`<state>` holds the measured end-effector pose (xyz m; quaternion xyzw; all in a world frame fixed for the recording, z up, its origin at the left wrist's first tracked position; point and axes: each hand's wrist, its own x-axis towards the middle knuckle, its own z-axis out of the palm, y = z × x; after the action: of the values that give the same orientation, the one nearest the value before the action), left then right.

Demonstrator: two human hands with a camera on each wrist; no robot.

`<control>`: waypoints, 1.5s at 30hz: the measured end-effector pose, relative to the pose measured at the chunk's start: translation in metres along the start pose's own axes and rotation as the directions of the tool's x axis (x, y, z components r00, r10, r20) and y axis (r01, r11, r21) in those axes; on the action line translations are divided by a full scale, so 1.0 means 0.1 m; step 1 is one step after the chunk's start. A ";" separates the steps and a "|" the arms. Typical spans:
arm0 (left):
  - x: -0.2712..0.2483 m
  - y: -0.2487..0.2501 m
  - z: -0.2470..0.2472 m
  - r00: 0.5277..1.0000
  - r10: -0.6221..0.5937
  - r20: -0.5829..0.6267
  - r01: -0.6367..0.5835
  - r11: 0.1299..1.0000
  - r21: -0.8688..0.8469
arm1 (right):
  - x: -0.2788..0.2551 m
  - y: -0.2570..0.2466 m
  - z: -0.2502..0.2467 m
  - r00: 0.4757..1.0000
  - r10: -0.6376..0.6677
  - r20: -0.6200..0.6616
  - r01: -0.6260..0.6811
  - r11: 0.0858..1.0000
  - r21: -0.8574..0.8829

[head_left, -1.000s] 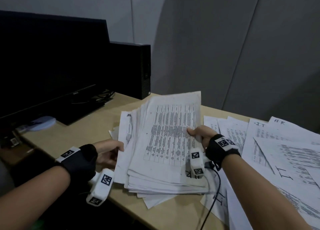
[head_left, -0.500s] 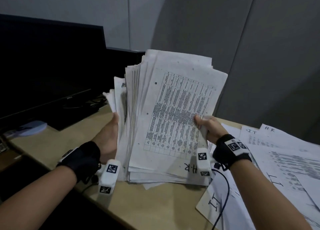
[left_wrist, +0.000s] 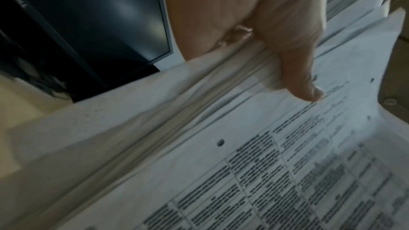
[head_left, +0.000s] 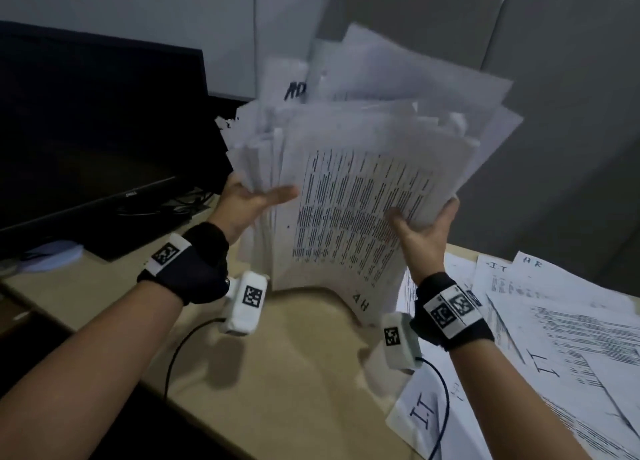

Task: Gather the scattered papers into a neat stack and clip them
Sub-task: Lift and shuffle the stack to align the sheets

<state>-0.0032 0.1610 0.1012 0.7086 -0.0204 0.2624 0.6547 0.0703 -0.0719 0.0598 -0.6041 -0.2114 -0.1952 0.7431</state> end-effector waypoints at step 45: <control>0.28 0.72 0.12 0.840 0.050 -0.540 -0.171 0.969 -0.177 | 0.21 -0.77 0.34 0.977 -0.211 -0.025 0.209 0.975 -0.073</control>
<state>-0.0016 0.1484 0.1779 0.5298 0.0920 0.4817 0.6920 0.0436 -0.0542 0.1402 -0.6009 -0.2550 -0.2899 0.6999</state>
